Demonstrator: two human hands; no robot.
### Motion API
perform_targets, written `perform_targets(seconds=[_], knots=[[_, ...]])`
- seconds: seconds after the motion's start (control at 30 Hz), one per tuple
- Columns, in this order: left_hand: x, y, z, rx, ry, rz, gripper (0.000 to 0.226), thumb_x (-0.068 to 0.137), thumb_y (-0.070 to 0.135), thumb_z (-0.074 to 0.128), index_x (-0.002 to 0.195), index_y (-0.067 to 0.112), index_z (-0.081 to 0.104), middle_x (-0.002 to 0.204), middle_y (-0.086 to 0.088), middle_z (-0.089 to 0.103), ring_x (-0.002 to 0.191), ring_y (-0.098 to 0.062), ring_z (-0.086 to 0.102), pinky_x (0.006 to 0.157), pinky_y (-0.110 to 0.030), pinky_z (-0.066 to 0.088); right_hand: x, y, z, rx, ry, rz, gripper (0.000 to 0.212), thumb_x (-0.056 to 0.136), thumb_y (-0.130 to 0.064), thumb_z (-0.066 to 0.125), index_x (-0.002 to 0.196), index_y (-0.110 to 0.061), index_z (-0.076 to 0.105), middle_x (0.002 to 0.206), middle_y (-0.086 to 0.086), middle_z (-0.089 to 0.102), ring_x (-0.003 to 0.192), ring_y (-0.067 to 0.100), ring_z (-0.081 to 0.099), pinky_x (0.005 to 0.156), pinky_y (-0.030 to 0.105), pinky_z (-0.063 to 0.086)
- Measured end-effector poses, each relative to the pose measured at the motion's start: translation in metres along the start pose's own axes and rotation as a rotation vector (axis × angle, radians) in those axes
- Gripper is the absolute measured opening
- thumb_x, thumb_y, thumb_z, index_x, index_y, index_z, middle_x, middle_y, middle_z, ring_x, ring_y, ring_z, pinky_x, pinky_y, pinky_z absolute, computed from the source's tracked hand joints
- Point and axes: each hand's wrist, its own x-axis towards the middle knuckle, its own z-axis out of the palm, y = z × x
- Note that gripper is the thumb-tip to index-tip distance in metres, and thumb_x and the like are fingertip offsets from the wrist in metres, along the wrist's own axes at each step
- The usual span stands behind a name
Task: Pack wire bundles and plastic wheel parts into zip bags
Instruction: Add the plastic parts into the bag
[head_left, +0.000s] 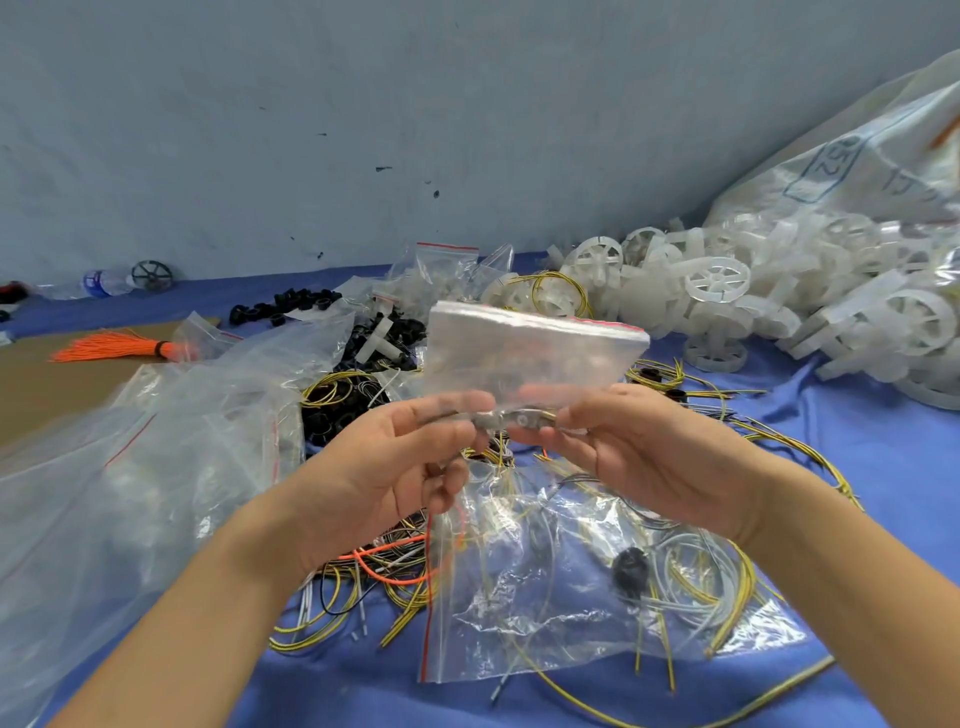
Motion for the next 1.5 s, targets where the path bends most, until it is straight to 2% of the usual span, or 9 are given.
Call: perform_targets(seconds=[0.17, 0.53, 0.63, 0.77, 0.97, 1.13, 1.33, 1.43, 1.5], knots=[[0.004, -0.006, 0.005, -0.049, 0.112, 0.002, 0.028, 0.074, 0.005, 0.073, 0.101, 0.013, 0.076, 0.071, -0.003, 0.063, 0.051, -0.009, 0.056, 0.041, -0.018, 0.045, 0.005, 0.007, 0.008, -0.403, 0.116, -0.180, 0.041, 0.081, -0.002, 0.072, 0.121, -0.002, 0.065, 0.122, 0.015, 0.068, 0.116, 0.022, 0.064, 0.093, 0.021, 0.049], [0.001, -0.001, 0.008, -0.308, 0.103, -0.115, 0.014, 0.080, 0.019, 0.074, 0.090, 0.009, 0.077, 0.081, -0.004, 0.066, 0.059, -0.006, 0.061, 0.049, -0.014, 0.052, 0.006, 0.010, 0.016, -0.988, 0.334, -0.390, 0.032, 0.087, 0.001, 0.069, 0.106, -0.026, 0.074, 0.095, 0.000, 0.076, 0.079, 0.015, 0.070, 0.076, 0.026, 0.055], [0.001, -0.001, 0.009, -0.229, 0.130, -0.163, 0.027, 0.084, 0.033, 0.066, 0.096, 0.011, 0.076, 0.086, -0.010, 0.070, 0.058, -0.010, 0.062, 0.047, -0.018, 0.052, 0.003, 0.010, 0.015, -1.011, 0.315, -0.363, 0.022, 0.089, -0.020, 0.071, 0.109, -0.030, 0.073, 0.092, -0.001, 0.075, 0.075, 0.018, 0.069, 0.071, 0.033, 0.056], [0.001, -0.002, 0.012, -0.028, 0.050, -0.161, 0.049, 0.089, 0.052, 0.060, 0.124, 0.018, 0.065, 0.118, -0.016, 0.069, 0.077, -0.017, 0.066, 0.056, -0.024, 0.054, 0.005, 0.011, 0.014, -0.852, 0.297, -0.311, 0.017, 0.095, -0.021, 0.063, 0.111, -0.022, 0.070, 0.094, -0.006, 0.077, 0.086, 0.008, 0.073, 0.069, 0.012, 0.050], [0.001, -0.006, 0.014, -0.020, 0.121, 0.026, 0.030, 0.083, 0.018, 0.068, 0.113, 0.018, 0.072, 0.099, -0.018, 0.071, 0.065, -0.021, 0.067, 0.054, -0.025, 0.054, 0.002, 0.006, 0.010, -0.568, 0.312, -0.189, 0.021, 0.098, -0.018, 0.055, 0.106, -0.031, 0.070, 0.084, 0.011, 0.075, 0.077, 0.023, 0.072, 0.065, 0.024, 0.052], [0.002, -0.001, 0.017, -0.068, 0.180, 0.009, 0.021, 0.077, 0.018, 0.066, 0.096, 0.016, 0.073, 0.084, -0.018, 0.071, 0.053, -0.019, 0.062, 0.046, -0.023, 0.050, 0.007, 0.006, 0.005, -0.295, 0.233, -0.110, 0.015, 0.092, -0.019, 0.061, 0.094, -0.028, 0.073, 0.082, 0.014, 0.071, 0.064, 0.023, 0.065, 0.058, 0.026, 0.052], [-0.002, 0.006, 0.014, -0.530, 0.149, -0.120, 0.016, 0.078, 0.012, 0.061, 0.091, 0.002, 0.062, 0.079, -0.010, 0.066, 0.054, -0.010, 0.060, 0.047, -0.016, 0.051, 0.004, 0.011, 0.006, -0.848, 0.168, -0.261, 0.035, 0.083, -0.027, 0.078, 0.112, -0.041, 0.065, 0.101, -0.007, 0.074, 0.084, 0.007, 0.068, 0.070, 0.018, 0.052], [-0.003, 0.004, 0.012, -0.632, 0.071, -0.140, 0.029, 0.075, 0.007, 0.071, 0.100, 0.002, 0.058, 0.085, -0.011, 0.065, 0.059, -0.011, 0.062, 0.050, -0.016, 0.053, 0.007, 0.017, 0.010, -0.930, 0.221, -0.395, 0.028, 0.088, -0.022, 0.072, 0.114, -0.029, 0.067, 0.096, 0.008, 0.072, 0.080, 0.029, 0.065, 0.069, 0.043, 0.051], [-0.002, 0.001, 0.011, -0.555, 0.027, -0.125, 0.034, 0.077, 0.014, 0.076, 0.106, 0.003, 0.063, 0.091, -0.010, 0.066, 0.065, -0.012, 0.064, 0.053, -0.019, 0.055, 0.007, 0.018, 0.009, -0.980, 0.278, -0.428, 0.020, 0.090, -0.027, 0.069, 0.110, -0.027, 0.070, 0.085, 0.008, 0.071, 0.068, 0.022, 0.058, 0.060, 0.041, 0.045]])
